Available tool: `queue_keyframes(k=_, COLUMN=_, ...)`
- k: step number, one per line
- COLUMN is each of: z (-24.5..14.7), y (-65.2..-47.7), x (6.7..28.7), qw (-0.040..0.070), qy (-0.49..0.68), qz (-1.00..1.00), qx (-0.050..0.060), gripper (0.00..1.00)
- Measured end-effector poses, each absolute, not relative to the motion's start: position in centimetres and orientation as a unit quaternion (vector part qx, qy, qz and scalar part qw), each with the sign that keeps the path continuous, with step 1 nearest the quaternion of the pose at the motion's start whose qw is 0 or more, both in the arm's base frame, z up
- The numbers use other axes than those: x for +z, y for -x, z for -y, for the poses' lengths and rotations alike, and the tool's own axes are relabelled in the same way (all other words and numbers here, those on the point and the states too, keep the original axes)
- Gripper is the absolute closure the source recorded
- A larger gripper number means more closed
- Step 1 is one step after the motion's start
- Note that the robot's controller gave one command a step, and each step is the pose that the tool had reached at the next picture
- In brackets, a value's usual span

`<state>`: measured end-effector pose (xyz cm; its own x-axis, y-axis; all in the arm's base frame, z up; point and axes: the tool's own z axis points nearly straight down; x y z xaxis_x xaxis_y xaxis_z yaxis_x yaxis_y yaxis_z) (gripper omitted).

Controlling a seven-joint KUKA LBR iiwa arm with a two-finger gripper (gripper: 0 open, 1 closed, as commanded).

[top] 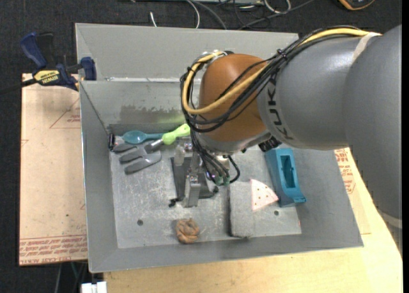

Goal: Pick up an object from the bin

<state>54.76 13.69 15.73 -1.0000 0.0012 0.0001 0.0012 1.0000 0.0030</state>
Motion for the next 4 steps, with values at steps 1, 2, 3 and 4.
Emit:
queue_keyframes(k=1, z=-13.7, y=-54.8, x=15.7, qw=0.0, qy=0.001, qz=1.0, qx=-0.002, gripper=0.0)
queue_keyframes(k=2, z=-8.9, y=-56.4, x=11.0, qw=-0.003, qy=-0.037, qz=0.999, qx=-0.002, gripper=0.0)
queue_keyframes(k=3, z=-8.4, y=-55.8, x=8.1, qw=-0.004, qy=0.025, qz=1.0, qx=-0.004, gripper=1.0)
queue_keyframes(k=4, z=-8.4, y=-55.8, x=8.1, qw=-0.004, qy=0.025, qz=1.0, qx=-0.004, gripper=1.0)
